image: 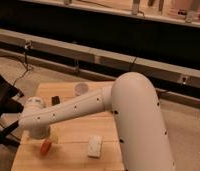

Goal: Place the pepper in the ceramic cup

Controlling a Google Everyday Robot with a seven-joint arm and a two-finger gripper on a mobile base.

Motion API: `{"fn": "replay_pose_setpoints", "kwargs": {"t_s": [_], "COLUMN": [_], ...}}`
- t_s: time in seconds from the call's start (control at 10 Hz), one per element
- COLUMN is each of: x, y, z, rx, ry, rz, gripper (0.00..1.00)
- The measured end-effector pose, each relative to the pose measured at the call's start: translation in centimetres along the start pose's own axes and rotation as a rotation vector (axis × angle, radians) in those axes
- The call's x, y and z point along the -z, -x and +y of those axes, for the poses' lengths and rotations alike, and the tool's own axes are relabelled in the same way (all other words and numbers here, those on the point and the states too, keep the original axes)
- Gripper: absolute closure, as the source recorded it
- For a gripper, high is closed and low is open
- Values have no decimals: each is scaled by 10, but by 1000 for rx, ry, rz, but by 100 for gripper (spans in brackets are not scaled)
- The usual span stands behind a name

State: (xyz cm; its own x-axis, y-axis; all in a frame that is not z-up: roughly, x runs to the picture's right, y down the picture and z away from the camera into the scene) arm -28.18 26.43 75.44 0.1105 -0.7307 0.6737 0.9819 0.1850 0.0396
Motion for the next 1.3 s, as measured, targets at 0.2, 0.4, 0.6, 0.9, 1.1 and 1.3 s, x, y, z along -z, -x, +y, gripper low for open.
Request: {"fn": "replay_pose_setpoints", "kwargs": {"t_s": [0.2, 0.4, 0.6, 0.9, 1.1, 1.3], "x": [-18, -29, -39, -44, -41, -39], "y": [-6, -10, -11, -12, -13, -12], "z": [10, 19, 25, 27, 26, 27], "rx": [-49, -86, -110, -128, -125, -123], "ry": [27, 39, 50, 59, 55, 61], "rz": [-21, -40, -59, -81, -79, -80], "gripper": [20, 21, 36, 66, 84, 99]}}
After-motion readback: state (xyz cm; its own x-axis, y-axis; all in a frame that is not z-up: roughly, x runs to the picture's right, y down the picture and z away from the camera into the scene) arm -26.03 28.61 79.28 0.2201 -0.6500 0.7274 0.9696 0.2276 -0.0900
